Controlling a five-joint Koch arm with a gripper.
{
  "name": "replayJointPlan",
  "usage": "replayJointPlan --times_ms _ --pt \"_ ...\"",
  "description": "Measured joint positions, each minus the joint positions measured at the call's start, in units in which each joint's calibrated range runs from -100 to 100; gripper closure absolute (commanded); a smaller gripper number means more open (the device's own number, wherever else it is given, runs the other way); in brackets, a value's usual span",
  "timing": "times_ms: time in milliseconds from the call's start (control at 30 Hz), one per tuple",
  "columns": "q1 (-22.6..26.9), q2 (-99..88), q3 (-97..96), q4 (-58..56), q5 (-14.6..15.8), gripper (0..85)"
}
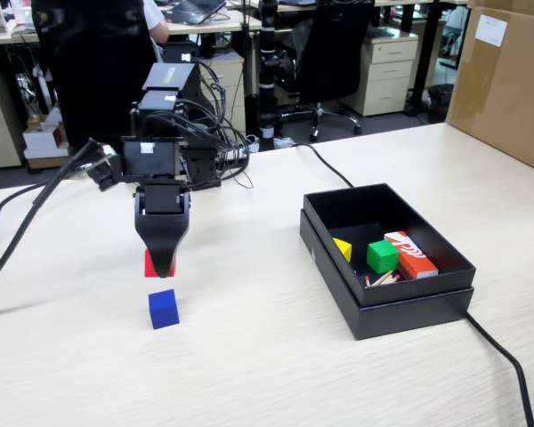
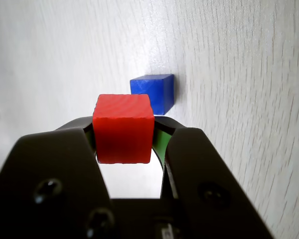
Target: Put the red cube on top of the blue cube
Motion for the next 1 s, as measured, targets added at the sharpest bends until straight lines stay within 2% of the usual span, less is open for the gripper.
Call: replayJointPlan --times_ms 1000 --pt "-0.29 3.62 -3.01 2.25 -0.63 81.7"
